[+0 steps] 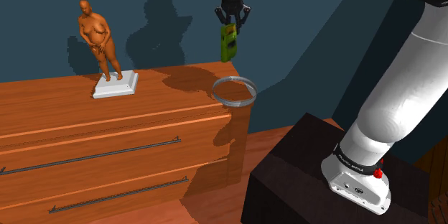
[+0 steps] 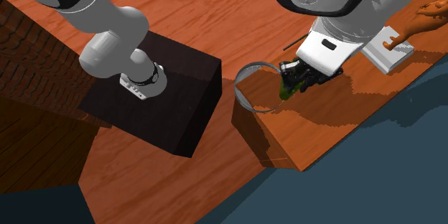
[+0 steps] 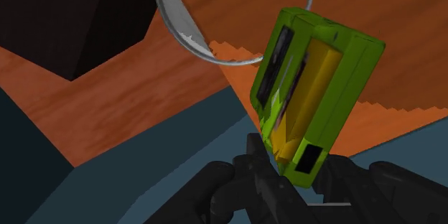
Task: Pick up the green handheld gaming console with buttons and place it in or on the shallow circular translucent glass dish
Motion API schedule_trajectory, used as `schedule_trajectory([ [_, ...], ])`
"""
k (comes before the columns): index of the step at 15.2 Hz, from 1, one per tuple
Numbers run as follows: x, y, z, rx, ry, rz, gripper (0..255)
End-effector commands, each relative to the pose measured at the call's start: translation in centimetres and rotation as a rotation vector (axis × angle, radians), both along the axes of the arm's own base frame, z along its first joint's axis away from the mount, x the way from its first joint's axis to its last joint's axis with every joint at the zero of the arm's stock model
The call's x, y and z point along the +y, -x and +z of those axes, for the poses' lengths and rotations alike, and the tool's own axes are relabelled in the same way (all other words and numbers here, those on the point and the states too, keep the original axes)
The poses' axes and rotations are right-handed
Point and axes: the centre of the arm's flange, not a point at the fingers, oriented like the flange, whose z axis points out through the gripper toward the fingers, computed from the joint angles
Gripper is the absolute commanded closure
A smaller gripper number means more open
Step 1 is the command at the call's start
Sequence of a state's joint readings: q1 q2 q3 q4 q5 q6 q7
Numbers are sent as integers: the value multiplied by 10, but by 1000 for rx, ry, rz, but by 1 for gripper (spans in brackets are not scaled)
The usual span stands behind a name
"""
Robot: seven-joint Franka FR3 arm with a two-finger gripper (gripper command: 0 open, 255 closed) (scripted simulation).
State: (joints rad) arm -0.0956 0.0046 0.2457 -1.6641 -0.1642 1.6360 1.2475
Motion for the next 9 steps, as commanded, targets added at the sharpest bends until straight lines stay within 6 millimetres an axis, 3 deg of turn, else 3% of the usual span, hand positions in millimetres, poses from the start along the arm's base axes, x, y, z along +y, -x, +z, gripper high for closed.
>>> schedule_trajectory([
  [1,8,25,7,0,1,-1,255],
  [5,23,69,17,0,1,-1,255],
  [9,23,69,-4,0,1,-1,255],
])
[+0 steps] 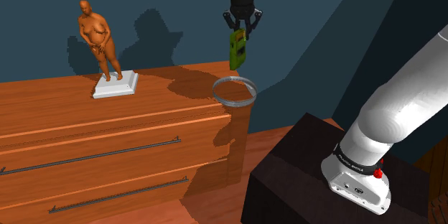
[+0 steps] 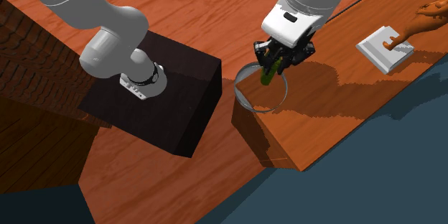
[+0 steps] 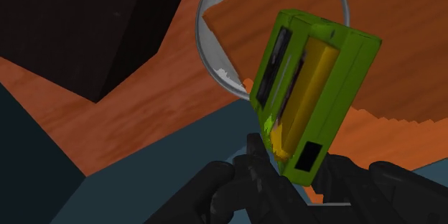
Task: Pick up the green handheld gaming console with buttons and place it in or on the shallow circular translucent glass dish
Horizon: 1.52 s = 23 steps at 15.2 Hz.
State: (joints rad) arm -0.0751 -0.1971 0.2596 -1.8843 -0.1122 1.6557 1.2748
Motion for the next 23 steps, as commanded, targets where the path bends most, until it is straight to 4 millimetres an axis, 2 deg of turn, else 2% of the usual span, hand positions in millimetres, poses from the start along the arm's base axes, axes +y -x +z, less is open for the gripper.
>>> schedule_trajectory([
  [1,0,2,-9,0,0,0,255],
  [17,0,2,-95,0,0,0,255],
  [23,0,2,-95,0,0,0,255],
])
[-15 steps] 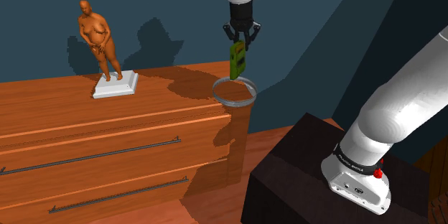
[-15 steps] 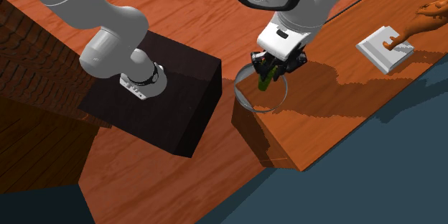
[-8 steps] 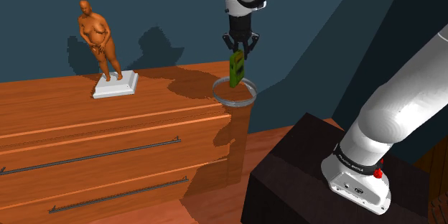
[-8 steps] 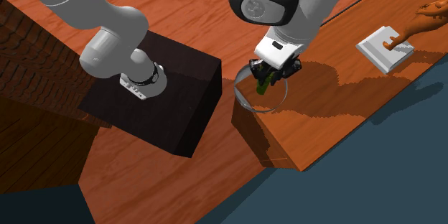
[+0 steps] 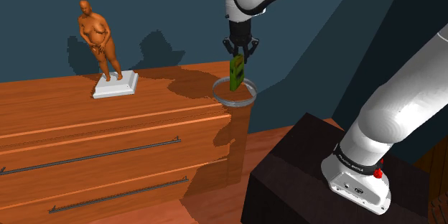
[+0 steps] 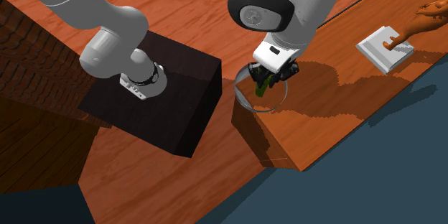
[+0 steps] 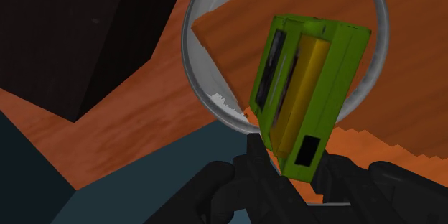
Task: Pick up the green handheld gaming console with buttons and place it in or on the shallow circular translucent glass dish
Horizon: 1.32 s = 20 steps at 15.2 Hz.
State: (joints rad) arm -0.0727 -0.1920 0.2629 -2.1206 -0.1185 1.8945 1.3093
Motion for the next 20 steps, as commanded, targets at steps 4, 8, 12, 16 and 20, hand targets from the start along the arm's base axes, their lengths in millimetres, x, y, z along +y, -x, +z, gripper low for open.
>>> schedule_trajectory([
  [4,0,0,0,0,0,0,0],
  [8,0,0,0,0,0,0,0],
  [12,8,0,49,0,0,0,0],
  [16,8,0,49,0,0,0,0],
  [20,8,0,49,0,0,0,0],
])
